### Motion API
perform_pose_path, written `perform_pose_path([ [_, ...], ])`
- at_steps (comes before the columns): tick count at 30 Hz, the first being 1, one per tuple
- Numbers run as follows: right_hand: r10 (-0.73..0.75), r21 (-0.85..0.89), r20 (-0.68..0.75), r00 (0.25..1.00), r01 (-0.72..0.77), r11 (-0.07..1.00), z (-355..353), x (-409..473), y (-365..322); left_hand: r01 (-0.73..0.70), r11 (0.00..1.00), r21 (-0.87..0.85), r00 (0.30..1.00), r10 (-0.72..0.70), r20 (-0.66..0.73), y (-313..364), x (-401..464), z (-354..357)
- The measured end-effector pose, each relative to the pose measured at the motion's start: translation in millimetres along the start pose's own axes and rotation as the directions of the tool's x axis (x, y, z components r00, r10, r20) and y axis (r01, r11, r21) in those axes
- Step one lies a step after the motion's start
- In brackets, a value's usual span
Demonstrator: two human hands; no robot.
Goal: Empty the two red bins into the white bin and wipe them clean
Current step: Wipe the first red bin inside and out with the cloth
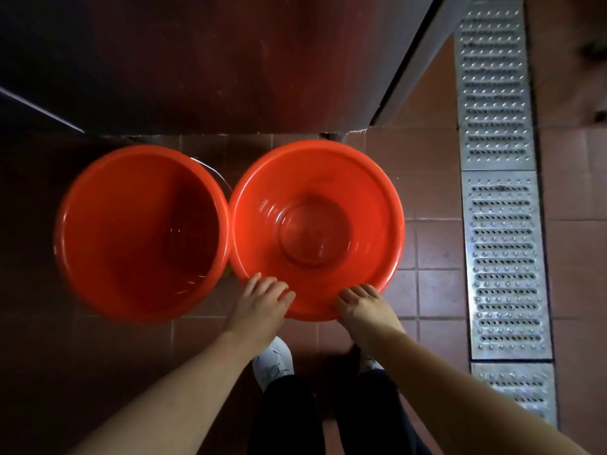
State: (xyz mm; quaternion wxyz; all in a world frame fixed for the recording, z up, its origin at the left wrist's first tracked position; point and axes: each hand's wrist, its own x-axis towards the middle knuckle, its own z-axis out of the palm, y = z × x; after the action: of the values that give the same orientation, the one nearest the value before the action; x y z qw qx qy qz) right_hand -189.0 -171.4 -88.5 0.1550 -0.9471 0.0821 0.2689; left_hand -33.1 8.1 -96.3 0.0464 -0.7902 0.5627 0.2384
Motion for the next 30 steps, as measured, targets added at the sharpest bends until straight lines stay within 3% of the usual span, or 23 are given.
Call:
perform_pose_path([
  [4, -0.046, -0.074, -0.184, 0.982, 0.033, 0.997, 5, -10, 7, -0.045, 0.998, 0.049, 0.999, 0.046, -0.029, 6, 2, 9],
  [9, -0.068, -0.129, -0.243, 0.968, 0.037, 0.991, 0, -37, 27, -0.132, 0.984, 0.115, 0.979, 0.148, -0.141, 32, 11, 0],
  [14, -0.018, -0.148, -0.335, 0.942, -0.034, 0.988, -17, -51, 39, -0.126, 0.979, 0.160, 0.946, 0.167, -0.279, 49, 32, -35],
  [23, -0.033, -0.131, -0.392, 0.919, -0.020, 0.991, -88, -73, 39, -0.214, 0.952, 0.220, 0.938, 0.263, -0.227, 49, 27, -125],
  [30, -0.108, -0.156, -0.447, 0.888, 0.041, 0.987, -205, -153, 4, -0.245, 0.936, 0.254, 0.927, 0.303, -0.223, 73, -45, -253],
])
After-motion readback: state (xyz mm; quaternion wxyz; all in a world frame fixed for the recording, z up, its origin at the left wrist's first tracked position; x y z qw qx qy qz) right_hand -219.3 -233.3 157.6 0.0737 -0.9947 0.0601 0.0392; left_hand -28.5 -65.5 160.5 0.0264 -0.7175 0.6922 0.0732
